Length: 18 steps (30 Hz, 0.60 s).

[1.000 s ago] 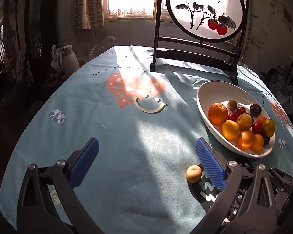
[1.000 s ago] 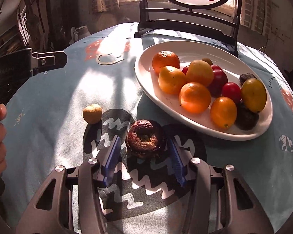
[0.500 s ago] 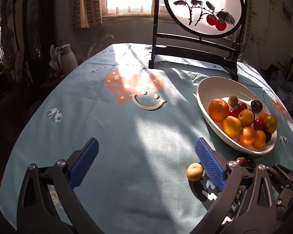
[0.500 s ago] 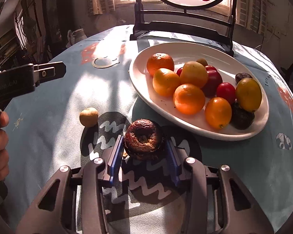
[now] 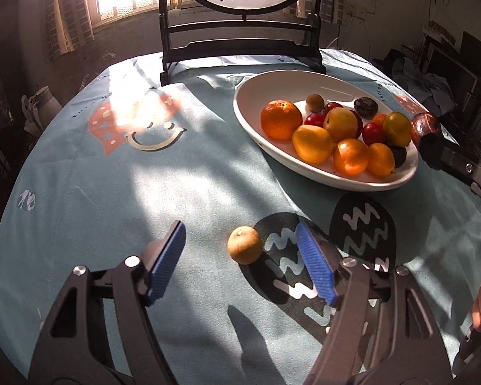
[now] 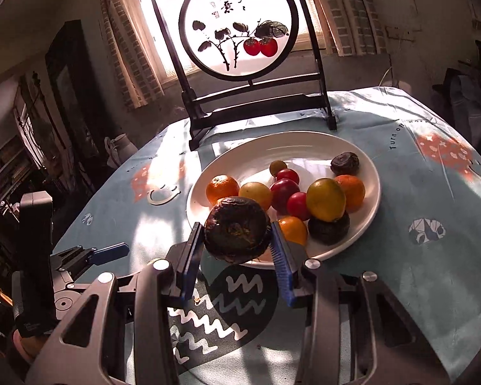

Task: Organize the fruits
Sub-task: 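Grasp the last small yellow fruit with the left tool while the right tool holds the dark fruit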

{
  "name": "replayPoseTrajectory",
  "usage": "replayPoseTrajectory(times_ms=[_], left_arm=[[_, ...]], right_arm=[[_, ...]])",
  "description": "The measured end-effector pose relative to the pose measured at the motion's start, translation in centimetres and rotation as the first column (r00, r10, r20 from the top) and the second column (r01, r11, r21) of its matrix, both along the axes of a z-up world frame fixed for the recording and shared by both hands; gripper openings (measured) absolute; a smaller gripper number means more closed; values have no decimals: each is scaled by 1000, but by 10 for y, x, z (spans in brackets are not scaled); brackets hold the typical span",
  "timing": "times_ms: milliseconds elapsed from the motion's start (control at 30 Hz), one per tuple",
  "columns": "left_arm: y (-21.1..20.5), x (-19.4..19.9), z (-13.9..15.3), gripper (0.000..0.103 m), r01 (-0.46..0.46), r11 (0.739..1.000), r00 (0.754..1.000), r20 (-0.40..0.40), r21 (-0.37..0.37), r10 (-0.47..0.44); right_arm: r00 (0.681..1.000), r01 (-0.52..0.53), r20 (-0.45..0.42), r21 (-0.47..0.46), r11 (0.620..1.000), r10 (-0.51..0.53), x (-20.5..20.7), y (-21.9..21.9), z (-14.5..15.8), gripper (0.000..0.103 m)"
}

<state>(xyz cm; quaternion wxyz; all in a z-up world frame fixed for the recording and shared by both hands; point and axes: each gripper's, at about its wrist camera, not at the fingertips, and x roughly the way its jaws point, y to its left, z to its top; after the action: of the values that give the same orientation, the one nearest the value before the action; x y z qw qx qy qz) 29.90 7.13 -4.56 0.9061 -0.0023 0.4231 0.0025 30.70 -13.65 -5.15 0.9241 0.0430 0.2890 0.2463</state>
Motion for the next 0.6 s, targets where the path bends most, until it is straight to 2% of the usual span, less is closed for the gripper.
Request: replayPoseTrajectory(times_ms=[67, 100, 600], left_arm=[[-3, 3, -8, 49, 17, 1000, 999, -29, 0, -17], [-3, 4, -10, 47, 20, 1000, 999, -40, -3, -20], [-3, 7, -19, 33, 18, 1000, 998, -68, 18, -16]], right_arm=[[1000, 2, -18, -2, 1000, -2, 1, -1, -3, 42], [1000, 0, -28, -1, 1000, 0, 1, 0, -4, 42], [999, 14, -40, -14, 1000, -14, 4, -2, -8, 42]])
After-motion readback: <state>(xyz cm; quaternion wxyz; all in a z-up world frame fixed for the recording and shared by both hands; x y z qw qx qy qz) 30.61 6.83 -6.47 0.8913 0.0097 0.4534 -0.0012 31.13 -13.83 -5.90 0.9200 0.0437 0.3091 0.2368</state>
